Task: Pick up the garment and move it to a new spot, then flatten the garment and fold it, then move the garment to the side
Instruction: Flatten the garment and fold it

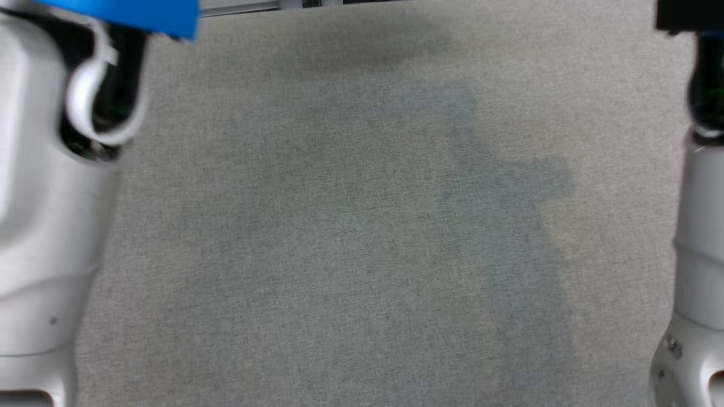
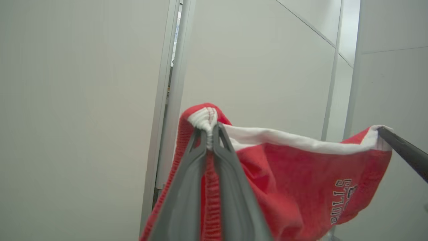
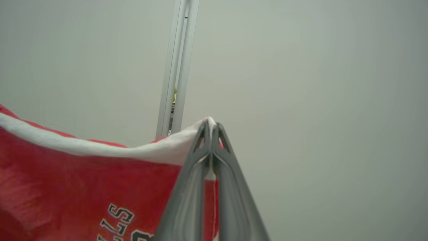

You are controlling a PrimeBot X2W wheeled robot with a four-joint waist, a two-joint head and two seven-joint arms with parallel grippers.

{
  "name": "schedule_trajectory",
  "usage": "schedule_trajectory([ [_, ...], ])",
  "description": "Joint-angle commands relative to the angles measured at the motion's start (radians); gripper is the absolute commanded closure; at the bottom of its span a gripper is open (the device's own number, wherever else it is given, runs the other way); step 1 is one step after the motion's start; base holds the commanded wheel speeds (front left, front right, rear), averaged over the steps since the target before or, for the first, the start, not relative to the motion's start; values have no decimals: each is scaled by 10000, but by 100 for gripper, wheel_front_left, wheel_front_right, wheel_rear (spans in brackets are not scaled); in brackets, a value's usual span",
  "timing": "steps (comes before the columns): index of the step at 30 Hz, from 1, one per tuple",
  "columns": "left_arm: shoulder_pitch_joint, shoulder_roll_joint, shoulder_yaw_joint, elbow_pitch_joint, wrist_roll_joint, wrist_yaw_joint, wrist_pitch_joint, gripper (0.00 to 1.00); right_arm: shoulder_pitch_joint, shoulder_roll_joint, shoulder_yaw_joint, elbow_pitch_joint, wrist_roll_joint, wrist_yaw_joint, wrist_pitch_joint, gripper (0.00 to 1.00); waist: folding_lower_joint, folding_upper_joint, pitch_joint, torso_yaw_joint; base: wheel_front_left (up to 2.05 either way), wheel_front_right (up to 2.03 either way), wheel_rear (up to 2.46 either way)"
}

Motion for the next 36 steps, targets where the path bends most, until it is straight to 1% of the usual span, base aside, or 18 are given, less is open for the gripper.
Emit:
schedule_trajectory([
  [1,503,-103,-194,280,-112,-107,-126,100,458,114,221,175,-80,1,-121,100,-3,-1,89,55,0,0,0],
  [5,1599,-311,-553,862,-312,-252,-506,100,1646,134,801,680,-31,1,-286,100,-3,-1,114,116,0,0,0],
  [7,2303,-314,-713,1216,-388,-291,-763,100,2357,137,976,1042,45,1,-422,100,-3,-1,96,149,0,0,0],
  [13,4216,-308,-1275,1929,-414,-409,-1437,100,4199,289,1072,1903,437,1,-988,100,-3,-1,-217,206,0,0,0],
  [15,4816,-350,-1401,1945,-518,-442,-1600,100,4739,363,993,1966,761,1,-1124,100,-3,-1,-455,231,0,0,0],
  [18,5545,-334,-1500,1723,-425,-416,-1814,100,5537,401,845,1733,995,1,-1250,100,-3,-1,-917,285,0,0,0],
  [21,6342,-428,-1541,1282,-363,-313,-1971,100,6482,458,639,1235,1086,1,-1325,100,-3,-1,-1528,343,0,0,0],
  [23,6908,-429,-1546,833,-299,-151,-2032,100,7116,470,465,737,1060,1,-1301,100,-3,-1,-1909,373,0,0,0],
  [26,7886,-480,-1470,-57,-358,116,-2056,100,8158,523,269,-371,929,1,-1039,100,-3,-1,-2411,392,0,0,0],
  [27,7886,-480,-1470,-57,-358,116,-2056,100,8158,523,269,-371,929,1,-1039,100,-3,-1,-2411,392,0,0,0],
  [31,9162,-303,-1569,-1376,-333,630,-2040,100,9498,591,-96,-2424,1141,1,-326,100,-3,-1,-2661,434,0,0,0],
  [33,9647,-252,-1657,-1903,-361,929,-1925,100,10035,616,-302,-3301,983,1,91,100,-3,-1,-2638,527,0,0,0],
  [36,10107,-294,-1844,-2402,-414,1181,-1679,100,10435,635,-377,-4056,1020,1,627,100,-3,-1,-2474,722,0,0,0],
])
